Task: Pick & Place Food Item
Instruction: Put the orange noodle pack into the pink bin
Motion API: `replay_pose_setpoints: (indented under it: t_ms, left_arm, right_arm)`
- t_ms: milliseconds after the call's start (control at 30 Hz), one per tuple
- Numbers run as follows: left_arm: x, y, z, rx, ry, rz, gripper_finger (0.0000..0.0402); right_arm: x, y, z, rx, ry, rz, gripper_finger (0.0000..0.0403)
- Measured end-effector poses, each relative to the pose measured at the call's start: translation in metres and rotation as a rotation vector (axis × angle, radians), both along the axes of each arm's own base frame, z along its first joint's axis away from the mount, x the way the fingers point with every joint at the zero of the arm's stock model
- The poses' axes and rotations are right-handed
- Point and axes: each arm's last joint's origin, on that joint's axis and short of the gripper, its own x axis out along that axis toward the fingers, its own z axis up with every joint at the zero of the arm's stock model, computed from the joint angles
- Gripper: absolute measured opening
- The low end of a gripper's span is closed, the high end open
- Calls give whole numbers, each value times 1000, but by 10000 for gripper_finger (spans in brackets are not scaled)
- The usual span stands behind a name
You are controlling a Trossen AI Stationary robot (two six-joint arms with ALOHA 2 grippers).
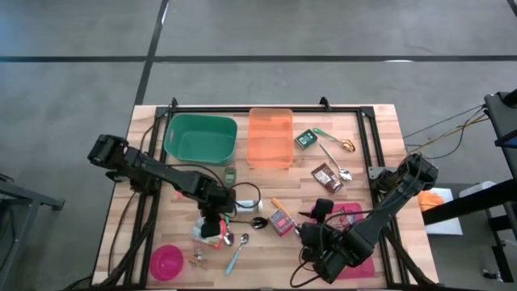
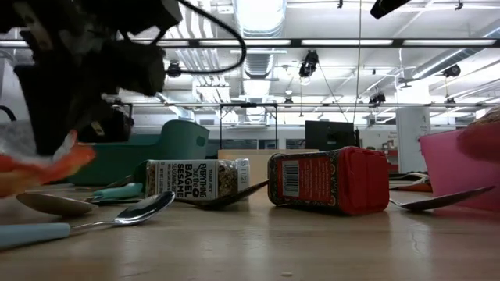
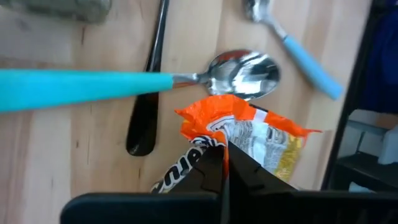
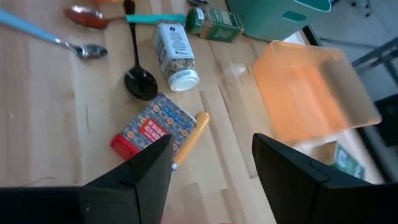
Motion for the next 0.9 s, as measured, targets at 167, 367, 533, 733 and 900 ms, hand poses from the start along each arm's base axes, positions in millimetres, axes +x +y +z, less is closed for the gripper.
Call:
replay_pose_setpoints:
  t_ms: [167,367,533,733,900]
  left_arm:
    - [-5,3,22,66,-113,44,0]
    - [-4,6,55,156,-381,127,0]
    - [5,5,77,120,-607,180,0]
    - [17,2,86,74,-765,214,0]
    - [21,3,89,122,-827,247,0]
  right_arm:
    - [3,-3,0,94,-72,-103,219]
    - [12,-15,-2,179,-143,-240,219]
    - [27,-27,-2,194,-178,-278,219]
    - [47,-46,2,134,-228,-282,219]
    - [57,-62,2,112,-223,-310,219]
